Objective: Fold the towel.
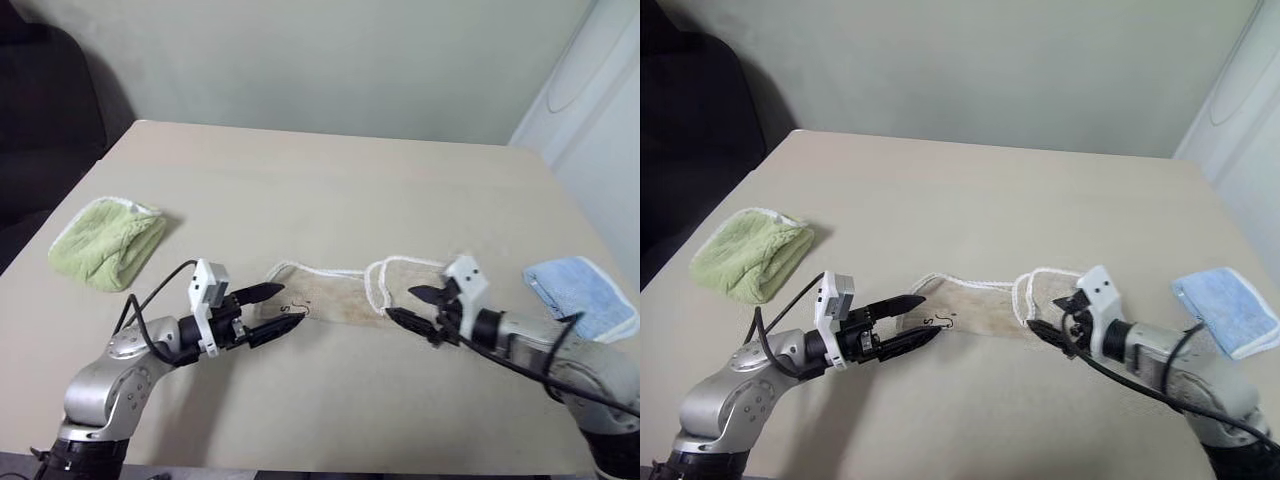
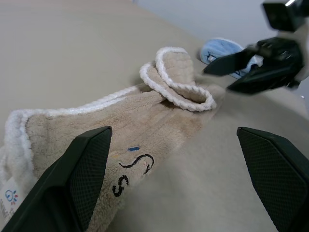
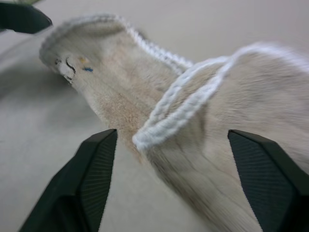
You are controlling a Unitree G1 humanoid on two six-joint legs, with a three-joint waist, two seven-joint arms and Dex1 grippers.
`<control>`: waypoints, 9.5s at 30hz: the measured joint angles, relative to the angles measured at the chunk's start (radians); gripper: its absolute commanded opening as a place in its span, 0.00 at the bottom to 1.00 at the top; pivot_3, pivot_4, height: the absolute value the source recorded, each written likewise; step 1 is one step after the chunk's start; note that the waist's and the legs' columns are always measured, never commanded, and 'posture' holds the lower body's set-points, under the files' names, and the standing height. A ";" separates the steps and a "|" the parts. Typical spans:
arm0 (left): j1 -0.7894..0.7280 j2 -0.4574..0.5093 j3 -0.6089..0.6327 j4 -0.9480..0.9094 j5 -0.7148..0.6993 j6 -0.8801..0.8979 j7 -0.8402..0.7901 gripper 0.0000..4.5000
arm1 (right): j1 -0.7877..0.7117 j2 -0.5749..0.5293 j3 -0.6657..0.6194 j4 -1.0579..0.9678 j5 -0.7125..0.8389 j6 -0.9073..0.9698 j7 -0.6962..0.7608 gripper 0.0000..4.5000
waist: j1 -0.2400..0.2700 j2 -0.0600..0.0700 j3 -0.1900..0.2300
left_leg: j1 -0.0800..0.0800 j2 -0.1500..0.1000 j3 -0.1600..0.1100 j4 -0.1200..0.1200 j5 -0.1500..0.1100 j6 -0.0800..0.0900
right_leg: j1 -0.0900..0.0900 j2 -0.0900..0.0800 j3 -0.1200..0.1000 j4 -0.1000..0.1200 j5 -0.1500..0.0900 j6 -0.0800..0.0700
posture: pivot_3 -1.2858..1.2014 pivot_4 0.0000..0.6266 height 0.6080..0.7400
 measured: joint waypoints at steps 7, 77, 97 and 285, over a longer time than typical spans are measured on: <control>-0.051 -0.027 0.000 0.035 -0.002 0.000 0.015 1.00 | -0.081 0.054 -0.012 0.099 -0.078 -0.078 0.007 0.21 | -0.009 0.000 0.001 | 0.001 0.000 0.000 0.000 0.001 -0.001 | -0.001 0.000 0.000 0.001 0.000 0.000 | 0.52 0.24 1.00; 0.039 -0.211 0.061 0.026 -1.039 0.100 1.330 0.01 | -0.316 0.317 0.006 0.538 -0.391 -0.532 0.195 0.00 | 0.004 0.012 0.025 | 0.025 -0.003 -0.001 -0.002 0.003 -0.002 | 0.023 0.007 -0.002 0.001 0.004 -0.016 | 0.52 0.24 1.00; -0.689 -0.256 -0.419 0.151 -0.628 0.403 0.837 0.01 | -0.341 0.263 -0.101 0.607 -0.421 -0.605 0.141 0.00 | 0.016 0.009 0.028 | 0.016 -0.015 -0.005 0.002 0.012 -0.003 | 0.023 -0.004 -0.003 -0.003 0.009 -0.014 | 0.52 0.24 1.00; -0.415 -0.233 -0.132 0.557 0.413 -0.384 0.198 0.00 | 0.102 0.049 -0.282 0.070 -0.114 -0.360 -0.145 0.99 | -0.014 0.013 0.019 | 0.001 -0.016 0.001 0.004 0.017 0.031 | 0.014 -0.012 -0.002 -0.017 0.013 0.031 | 0.52 0.24 1.00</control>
